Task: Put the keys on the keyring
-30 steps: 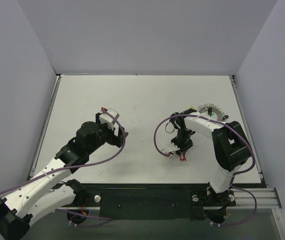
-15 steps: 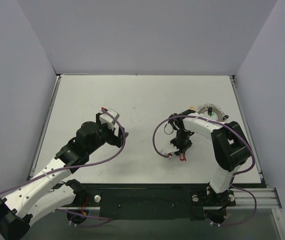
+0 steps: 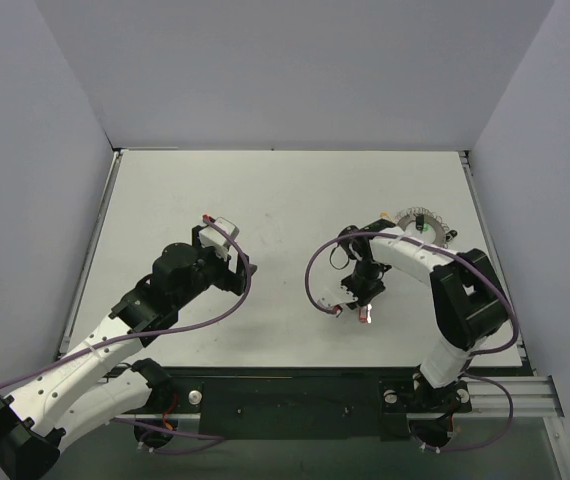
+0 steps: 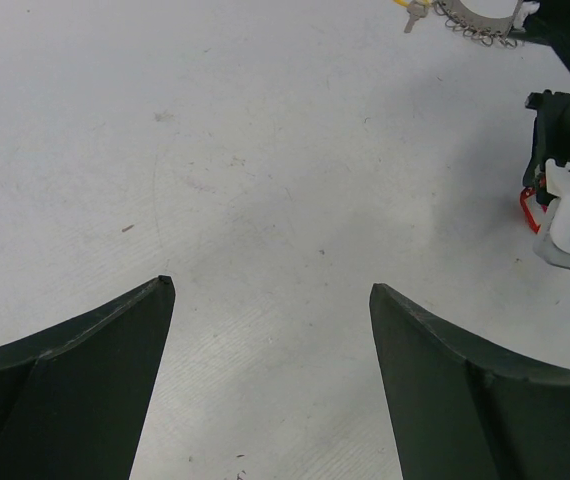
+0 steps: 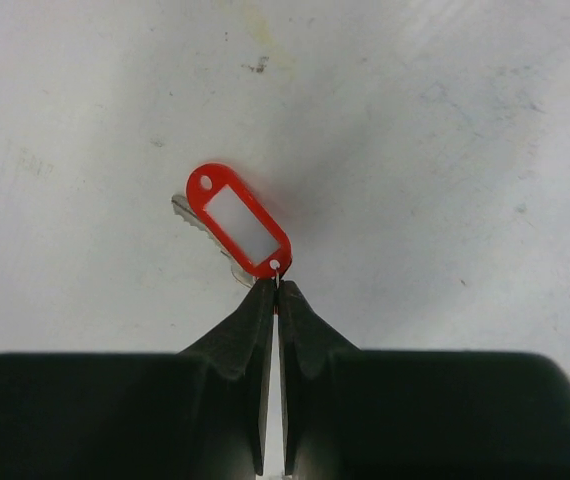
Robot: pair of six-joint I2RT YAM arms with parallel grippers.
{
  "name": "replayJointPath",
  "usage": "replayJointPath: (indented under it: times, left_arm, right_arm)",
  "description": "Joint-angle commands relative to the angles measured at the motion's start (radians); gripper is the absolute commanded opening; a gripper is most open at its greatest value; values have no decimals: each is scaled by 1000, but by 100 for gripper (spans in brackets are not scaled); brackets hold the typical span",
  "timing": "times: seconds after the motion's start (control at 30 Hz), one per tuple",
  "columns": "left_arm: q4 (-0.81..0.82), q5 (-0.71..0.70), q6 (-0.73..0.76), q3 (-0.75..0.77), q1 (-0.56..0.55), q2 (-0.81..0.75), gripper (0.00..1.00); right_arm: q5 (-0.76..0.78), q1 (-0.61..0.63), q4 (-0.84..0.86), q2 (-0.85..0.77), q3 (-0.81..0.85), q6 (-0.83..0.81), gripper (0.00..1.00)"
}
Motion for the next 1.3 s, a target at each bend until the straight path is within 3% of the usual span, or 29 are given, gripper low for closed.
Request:
replayJointPath:
  times: [0.0, 0.23, 0.37, 0.4, 0.5, 0.53, 0.63, 0.73, 0.97, 1.27]
  left_arm:
    - [47, 34, 6, -4, 6, -24, 89]
    - [160, 241, 20, -57, 6, -77, 82]
    - [398, 442, -26, -149, -11, -107, 68]
    - [512, 477, -67, -187, -37, -102, 60]
    - [688, 414, -98, -234, -184, -41, 48]
    - [735, 315, -85, -238, -283, -19, 46]
    - [828, 138, -28, -222, -468, 137, 43]
    - [930, 127, -14, -176, -551, 281, 38]
    - [1061, 142, 82, -99, -596, 491, 33]
    - [1080, 166, 156, -38, -596, 596, 26]
  right_arm:
    - [-114, -40, -116, -148, 14, 110, 0]
    - [-408, -164, -154, -382, 22, 455, 0]
    - [-546, -211, -137, -507, -15, 644, 0]
    - [-592, -220, -133, -549, -30, 687, 0]
    - [-698, -292, -108, -647, -68, 755, 0]
    - [-742, -307, -105, -665, -84, 770, 0]
    - [-833, -356, -104, -748, -123, 758, 0]
    - [-881, -366, -107, -785, -163, 718, 0]
    - [-921, -372, -146, -853, -196, 611, 0]
    - [-933, -372, -202, -874, -209, 526, 0]
